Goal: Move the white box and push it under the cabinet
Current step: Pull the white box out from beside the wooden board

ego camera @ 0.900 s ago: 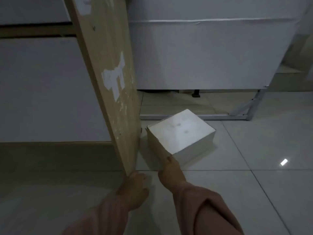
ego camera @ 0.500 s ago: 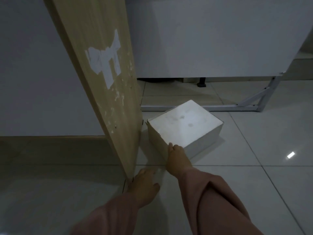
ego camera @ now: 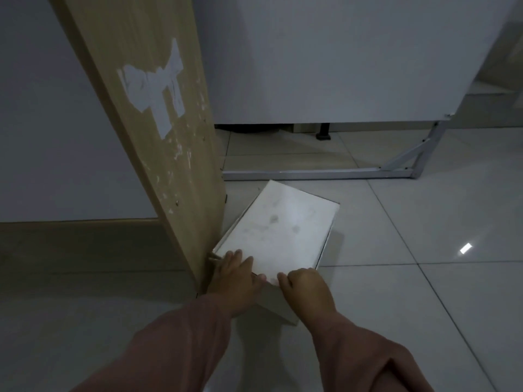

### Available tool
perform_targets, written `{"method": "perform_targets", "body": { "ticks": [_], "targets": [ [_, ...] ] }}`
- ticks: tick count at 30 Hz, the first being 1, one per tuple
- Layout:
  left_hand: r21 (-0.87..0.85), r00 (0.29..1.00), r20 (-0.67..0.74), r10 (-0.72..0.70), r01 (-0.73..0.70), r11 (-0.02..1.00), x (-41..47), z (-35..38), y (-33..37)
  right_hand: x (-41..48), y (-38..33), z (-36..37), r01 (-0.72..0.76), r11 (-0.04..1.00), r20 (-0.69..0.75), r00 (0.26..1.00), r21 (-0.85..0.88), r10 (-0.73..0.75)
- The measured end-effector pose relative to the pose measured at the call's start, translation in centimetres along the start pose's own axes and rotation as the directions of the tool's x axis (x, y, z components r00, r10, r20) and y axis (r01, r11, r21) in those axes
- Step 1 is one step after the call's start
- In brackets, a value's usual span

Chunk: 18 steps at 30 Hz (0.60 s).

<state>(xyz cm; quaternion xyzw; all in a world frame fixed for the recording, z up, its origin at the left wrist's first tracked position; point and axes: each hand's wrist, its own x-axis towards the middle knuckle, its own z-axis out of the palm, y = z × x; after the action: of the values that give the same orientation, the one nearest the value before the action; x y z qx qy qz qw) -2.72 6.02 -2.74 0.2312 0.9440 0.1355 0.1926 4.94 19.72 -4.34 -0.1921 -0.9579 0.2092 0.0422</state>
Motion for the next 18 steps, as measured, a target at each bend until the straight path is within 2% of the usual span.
{"method": "perform_targets", "body": {
  "ticks": [2, 4, 6, 8, 9, 11, 14, 16, 18],
  "targets": [
    [0.080, 1.000, 0.016, 0.005, -0.006, 0.997, -0.1, 0.0, -0.2, -0.6, -0.1, 0.5, -0.040, 0.999, -0.108, 0.993, 0.019, 0.042],
    [0.152, 1.000, 0.001, 0.022, -0.022, 0.988, -0.3, 0.2, -0.3, -1.1, -1.0, 1.2, -0.136, 0.985, -0.183, 0.971, 0.103, 0.153],
    [0.200, 0.999, -0.007, 0.031, -0.029, 0.979, -0.3, 0.2, -0.2, -1.3, -1.6, 1.3, -0.278, 0.900, -0.088, 0.942, 0.336, 0.324],
    [0.222, 1.000, 0.003, 0.015, -0.015, 0.975, -0.3, 0.2, -0.1, -1.0, -1.4, 1.3, -0.401, 0.737, 0.086, 0.901, 0.544, 0.426],
    [0.236, 1.000, 0.007, 0.004, -0.005, 0.972, -0.4, 0.1, 0.0, -1.0, -1.0, 1.1, -0.413, 0.725, 0.121, 0.899, 0.551, 0.420],
    [0.292, 1.000, 0.005, 0.013, -0.014, 0.956, -0.8, 0.2, -0.1, -1.2, 0.2, 0.6, -0.381, 0.802, 0.146, 0.924, 0.461, 0.354],
    [0.361, 0.989, -0.051, 0.139, -0.112, 0.926, -1.7, 0.2, -0.2, -0.8, 2.1, -0.6, -0.335, 0.874, 0.173, 0.941, 0.351, 0.291],
    [0.205, 0.972, -0.150, 0.184, -0.151, 0.967, -1.9, 0.0, -0.7, -0.5, 2.5, -1.2, -0.363, 0.847, 0.187, 0.931, 0.388, 0.313],
    [-0.002, 0.954, -0.282, 0.098, -0.103, 0.995, -1.7, -0.1, -1.4, -0.5, 2.2, -1.5, -0.414, 0.764, 0.179, 0.909, 0.496, 0.376]
  ]
}}
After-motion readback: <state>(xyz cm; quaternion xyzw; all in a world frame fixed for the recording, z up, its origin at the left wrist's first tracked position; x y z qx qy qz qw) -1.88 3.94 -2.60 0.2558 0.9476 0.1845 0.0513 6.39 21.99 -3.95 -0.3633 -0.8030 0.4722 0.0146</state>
